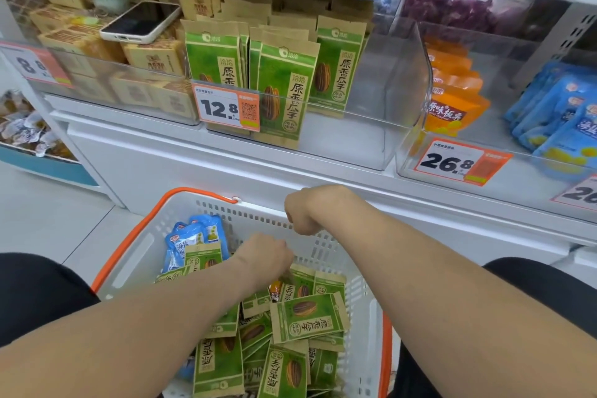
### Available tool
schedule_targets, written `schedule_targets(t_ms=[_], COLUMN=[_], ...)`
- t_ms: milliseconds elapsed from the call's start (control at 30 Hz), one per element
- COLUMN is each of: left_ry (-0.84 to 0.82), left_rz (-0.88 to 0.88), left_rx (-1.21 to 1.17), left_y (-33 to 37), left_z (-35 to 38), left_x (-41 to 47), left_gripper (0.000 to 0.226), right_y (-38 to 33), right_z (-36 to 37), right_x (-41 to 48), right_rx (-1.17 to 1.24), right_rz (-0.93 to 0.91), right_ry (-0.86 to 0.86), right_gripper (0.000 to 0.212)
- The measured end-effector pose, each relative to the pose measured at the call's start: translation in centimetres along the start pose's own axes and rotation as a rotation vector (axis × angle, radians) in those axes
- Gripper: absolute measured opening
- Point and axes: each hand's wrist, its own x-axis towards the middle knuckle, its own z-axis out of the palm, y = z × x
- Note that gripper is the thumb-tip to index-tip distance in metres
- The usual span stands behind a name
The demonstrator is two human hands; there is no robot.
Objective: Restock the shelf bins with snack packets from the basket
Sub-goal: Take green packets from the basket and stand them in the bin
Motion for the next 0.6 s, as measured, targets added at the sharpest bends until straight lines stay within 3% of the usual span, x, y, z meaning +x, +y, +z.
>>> schedule_targets(t_ms=[167,300,400,533,600], left_ry=[0.285,0.314,0.364,0.527,0.581], left_rz=[-0.362,-0.458,-0.501,-0.557,-0.581], left_rx=[-0.444,-0.821,-1.0,-1.227,-1.289], left_y=[-2.6,-4.9,-5.4,-4.0,-3.5], left_z=[-2.4,-4.7,-6.1,-9.1,-10.3], left_x=[0.1,-1.0,-2.3,-4.1,-4.5], left_gripper=[0.017,0.032,0.032,0.036,0.038], right_y=[1.6,2.7,3.1,2.6,2.3], right_z=[-0.8,-0.8,-0.2,0.5,0.5], right_x=[-2.0,-3.3,-3.8,-5.1,-5.9], right_rx=[-0.052,0.006,0.184,0.462,0.534], right_rz=[0.071,0.063,0.025,-0.068,-0.116], right_ry=[0.011,0.059,0.029,-0.044,-0.071], right_gripper=[0.021,0.028,0.053,0.107,0.1])
